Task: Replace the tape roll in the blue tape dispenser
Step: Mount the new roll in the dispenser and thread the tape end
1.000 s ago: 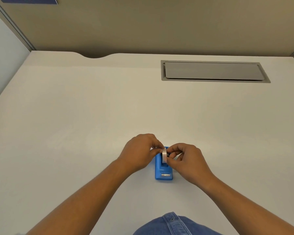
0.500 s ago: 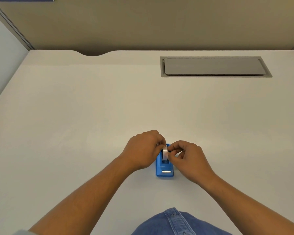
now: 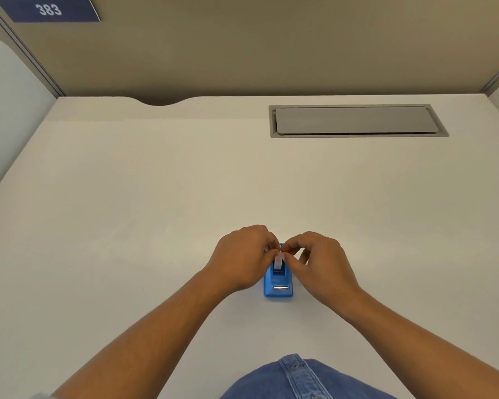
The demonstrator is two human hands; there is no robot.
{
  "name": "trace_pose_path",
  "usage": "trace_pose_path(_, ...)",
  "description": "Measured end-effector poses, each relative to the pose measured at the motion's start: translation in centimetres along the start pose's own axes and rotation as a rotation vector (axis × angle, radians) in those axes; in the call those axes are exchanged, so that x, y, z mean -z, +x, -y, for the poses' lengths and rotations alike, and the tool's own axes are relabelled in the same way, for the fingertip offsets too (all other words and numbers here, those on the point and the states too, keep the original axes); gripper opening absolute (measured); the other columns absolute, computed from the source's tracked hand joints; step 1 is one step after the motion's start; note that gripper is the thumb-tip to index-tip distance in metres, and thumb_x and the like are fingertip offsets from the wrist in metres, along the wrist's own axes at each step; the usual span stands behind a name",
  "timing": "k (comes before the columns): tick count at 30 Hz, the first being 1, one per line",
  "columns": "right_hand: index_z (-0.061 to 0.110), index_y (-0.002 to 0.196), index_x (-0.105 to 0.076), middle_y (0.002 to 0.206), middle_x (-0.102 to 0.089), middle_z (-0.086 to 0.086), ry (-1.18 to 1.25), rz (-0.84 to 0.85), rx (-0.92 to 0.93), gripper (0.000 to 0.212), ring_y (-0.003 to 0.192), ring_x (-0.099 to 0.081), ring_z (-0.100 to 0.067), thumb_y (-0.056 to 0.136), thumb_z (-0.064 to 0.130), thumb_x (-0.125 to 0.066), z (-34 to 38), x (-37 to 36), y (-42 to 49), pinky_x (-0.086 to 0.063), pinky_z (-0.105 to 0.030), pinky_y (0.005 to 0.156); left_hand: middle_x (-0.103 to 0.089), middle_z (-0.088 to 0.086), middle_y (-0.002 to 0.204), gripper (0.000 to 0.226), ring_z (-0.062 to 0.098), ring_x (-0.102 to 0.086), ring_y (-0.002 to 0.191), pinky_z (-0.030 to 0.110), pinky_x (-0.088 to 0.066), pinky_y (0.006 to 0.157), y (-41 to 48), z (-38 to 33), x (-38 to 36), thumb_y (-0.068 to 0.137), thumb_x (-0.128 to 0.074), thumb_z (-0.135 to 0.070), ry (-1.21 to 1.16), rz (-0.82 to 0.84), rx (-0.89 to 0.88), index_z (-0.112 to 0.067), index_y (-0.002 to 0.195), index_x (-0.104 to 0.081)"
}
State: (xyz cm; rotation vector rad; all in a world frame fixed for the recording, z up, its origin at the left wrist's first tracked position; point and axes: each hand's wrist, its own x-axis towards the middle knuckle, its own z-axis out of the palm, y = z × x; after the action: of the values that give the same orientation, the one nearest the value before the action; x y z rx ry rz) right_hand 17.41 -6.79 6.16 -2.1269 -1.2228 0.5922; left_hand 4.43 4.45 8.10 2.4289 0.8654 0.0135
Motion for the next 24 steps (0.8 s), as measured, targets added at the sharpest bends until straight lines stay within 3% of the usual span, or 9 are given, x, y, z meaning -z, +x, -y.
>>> trace_pose_path(6,0.035,0.082,-0.068,0.077,-0.063,0.019,-0.091,0.054,0.066,0.002,0.063,-0.059,-0.005,0.084,0.034,-0.068,0.2,0.2,0.4,-0.049,-0.023,0.061,-0.068,-0.008,0.108,0.018,0.010,-0.064,0.091,0.033,-0.054,0.080,-0.8,0.3,-0.2,0.091,-0.059,-0.033,-0.084,-0.043,0.029,-0.028,0.107,-0.067)
trace_pose_path(9,0.035,0.079,-0.066,0.076,-0.063,0.019,-0.107,0.072,0.081,0.005,0.063,-0.059,-0.004,0.083,0.033,-0.068,0.4,0.3,0.4,-0.047,-0.021,0.060,-0.058,-0.014,0.127,0.055,0.006,-0.059,0.106,0.030,-0.051,0.089,-1.5,1.5,-0.7,0.078,-0.069,-0.048,-0.167,-0.010,0.012,-0.034,0.128,-0.050)
trace_pose_path(12,0.036,0.078,-0.065,0.075,-0.062,0.019,-0.113,0.079,0.081,0.008,0.064,-0.059,-0.004,0.083,0.030,-0.068,0.5,0.4,0.2,-0.044,-0.019,0.059,-0.034,-0.016,0.152,0.102,0.008,-0.042,0.131,0.029,-0.038,0.104,-2.4,2.4,-2.0,0.061,-0.078,-0.059,-0.110,0.131,-0.001,-0.041,0.144,-0.022)
trace_pose_path(14,0.035,0.079,-0.067,0.078,-0.064,0.017,-0.107,0.089,0.082,0.008,0.065,-0.060,-0.005,0.084,0.028,-0.068,0.6,0.5,0.1,-0.047,-0.020,0.060,-0.028,-0.015,0.156,0.114,0.010,-0.036,0.136,0.029,-0.033,0.107,-2.7,2.7,-3.3,0.059,-0.081,-0.059,-0.068,0.140,-0.002,-0.040,0.147,-0.011)
trace_pose_path(19,0.031,0.077,-0.068,0.079,-0.066,0.014,-0.110,0.104,0.083,0.007,0.065,-0.060,-0.007,0.082,0.026,-0.066,0.9,0.9,-0.1,-0.054,-0.029,0.063,-0.038,-0.013,0.151,0.103,0.013,-0.046,0.130,0.028,-0.038,0.102,-2.7,2.9,-5.3,0.065,-0.079,-0.048,-0.096,0.002,0.025,-0.034,0.148,-0.020)
trace_pose_path(24,0.028,0.075,-0.069,0.078,-0.065,0.011,-0.106,0.143,0.066,0.006,0.068,-0.061,-0.010,0.079,0.024,-0.067,1.1,1.2,-0.5,-0.055,-0.034,0.065,-0.042,-0.015,0.149,0.103,0.012,-0.048,0.128,0.031,-0.040,0.103,-2.3,3.3,-5.2,0.059,-0.078,-0.056,-0.078,-0.014,0.064,-0.036,0.146,-0.027)
